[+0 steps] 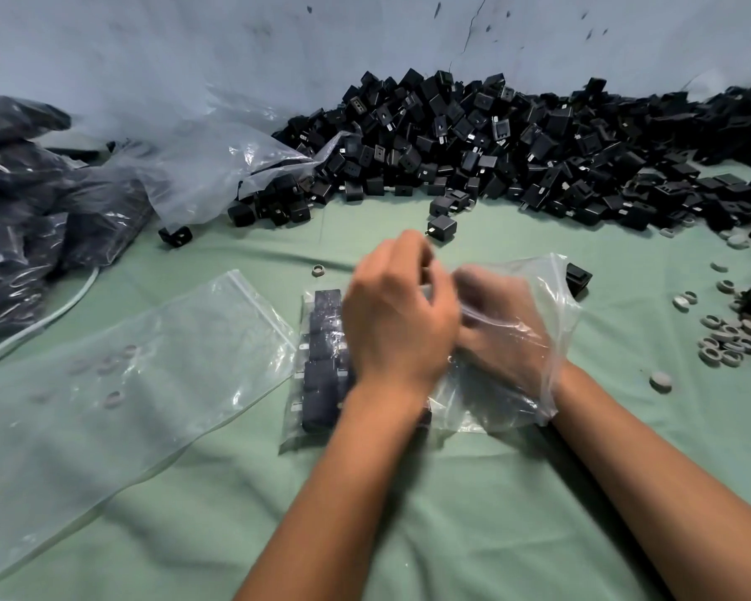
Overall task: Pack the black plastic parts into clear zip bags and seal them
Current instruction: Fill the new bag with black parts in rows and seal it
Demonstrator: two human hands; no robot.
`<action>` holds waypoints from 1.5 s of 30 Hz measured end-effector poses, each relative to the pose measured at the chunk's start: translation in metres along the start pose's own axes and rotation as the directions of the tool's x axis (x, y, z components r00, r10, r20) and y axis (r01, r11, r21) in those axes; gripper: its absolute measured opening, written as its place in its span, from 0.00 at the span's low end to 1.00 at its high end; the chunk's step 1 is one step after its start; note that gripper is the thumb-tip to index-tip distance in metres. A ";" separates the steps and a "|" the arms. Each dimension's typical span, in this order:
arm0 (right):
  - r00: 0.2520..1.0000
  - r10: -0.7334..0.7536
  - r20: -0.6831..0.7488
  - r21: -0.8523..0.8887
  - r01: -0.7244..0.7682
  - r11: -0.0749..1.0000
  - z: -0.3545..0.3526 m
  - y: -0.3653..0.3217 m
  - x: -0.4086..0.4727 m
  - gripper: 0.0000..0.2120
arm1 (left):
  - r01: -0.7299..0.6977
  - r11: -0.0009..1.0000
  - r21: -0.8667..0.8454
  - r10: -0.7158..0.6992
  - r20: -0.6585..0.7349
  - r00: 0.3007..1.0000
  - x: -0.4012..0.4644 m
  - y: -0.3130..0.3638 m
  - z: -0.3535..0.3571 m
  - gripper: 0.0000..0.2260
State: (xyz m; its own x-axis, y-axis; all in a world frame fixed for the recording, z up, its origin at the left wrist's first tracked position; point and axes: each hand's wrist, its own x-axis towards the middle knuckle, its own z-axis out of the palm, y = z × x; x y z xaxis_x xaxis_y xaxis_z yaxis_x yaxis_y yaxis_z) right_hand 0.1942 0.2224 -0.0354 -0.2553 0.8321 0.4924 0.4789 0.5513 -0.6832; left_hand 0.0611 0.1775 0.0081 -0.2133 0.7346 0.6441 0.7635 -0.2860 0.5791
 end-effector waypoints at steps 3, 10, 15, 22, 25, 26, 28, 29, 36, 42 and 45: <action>0.999 -0.043 0.001 0.079 0.042 0.996 0.003 0.002 0.002 0.14 | 0.099 0.956 0.278 -0.162 0.212 0.964 0.011 -0.046 -0.012 0.05; 0.995 0.030 0.090 0.204 -0.048 0.978 0.007 0.002 0.002 0.26 | 0.056 0.966 0.251 -0.139 0.324 0.936 0.008 -0.069 -0.011 0.08; 0.999 0.016 0.036 -0.120 -0.011 0.993 0.016 0.003 0.006 0.14 | 0.082 0.968 0.236 -0.160 0.331 0.930 0.006 -0.070 -0.009 0.07; 0.989 -0.129 0.075 -0.188 0.141 0.972 0.016 -0.012 0.009 0.14 | 0.113 0.969 0.220 -0.183 0.332 0.925 0.007 -0.067 -0.008 0.05; 0.995 -0.097 0.024 -0.280 0.100 0.955 0.018 -0.009 0.008 0.09 | 0.122 0.971 0.205 -0.184 0.322 0.929 0.007 -0.067 -0.008 0.04; 0.995 -0.096 0.007 -0.289 0.094 0.953 0.020 -0.008 0.007 0.07 | 0.125 0.972 0.198 -0.183 0.314 0.932 0.007 -0.067 -0.009 0.04; 0.992 -0.127 -0.020 -0.214 0.120 0.969 0.019 -0.007 0.007 0.06 | 0.129 0.973 0.189 -0.182 0.294 0.938 0.008 -0.066 -0.009 0.04; 0.986 -0.163 -0.033 -0.175 0.155 0.972 0.019 -0.006 0.009 0.07 | 0.131 0.974 0.186 -0.180 0.280 0.943 0.009 -0.065 -0.009 0.04; 0.972 -0.233 0.000 -0.136 0.231 0.963 0.026 0.004 0.005 0.08 | 0.088 0.987 0.138 -0.108 0.145 0.984 0.007 -0.059 -0.012 0.04; 0.989 -0.135 0.060 -0.099 0.141 0.985 0.024 -0.009 -0.001 0.13 | 0.145 0.976 0.163 -0.165 0.112 0.980 0.007 -0.064 -0.012 0.02; 0.939 -0.291 0.182 -0.224 0.328 0.918 0.018 -0.021 -0.003 0.19 | 0.170 0.967 0.189 -0.204 0.179 0.962 0.006 -0.070 -0.013 0.07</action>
State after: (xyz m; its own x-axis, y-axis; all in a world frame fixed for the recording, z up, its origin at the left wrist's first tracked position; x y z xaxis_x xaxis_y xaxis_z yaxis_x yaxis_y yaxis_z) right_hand 0.1696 0.2096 -0.0324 -0.5322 0.6322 0.5631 0.5437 0.7651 -0.3450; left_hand -0.0016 0.1941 -0.0219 -0.2519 0.8755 0.4124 0.8175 -0.0356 0.5748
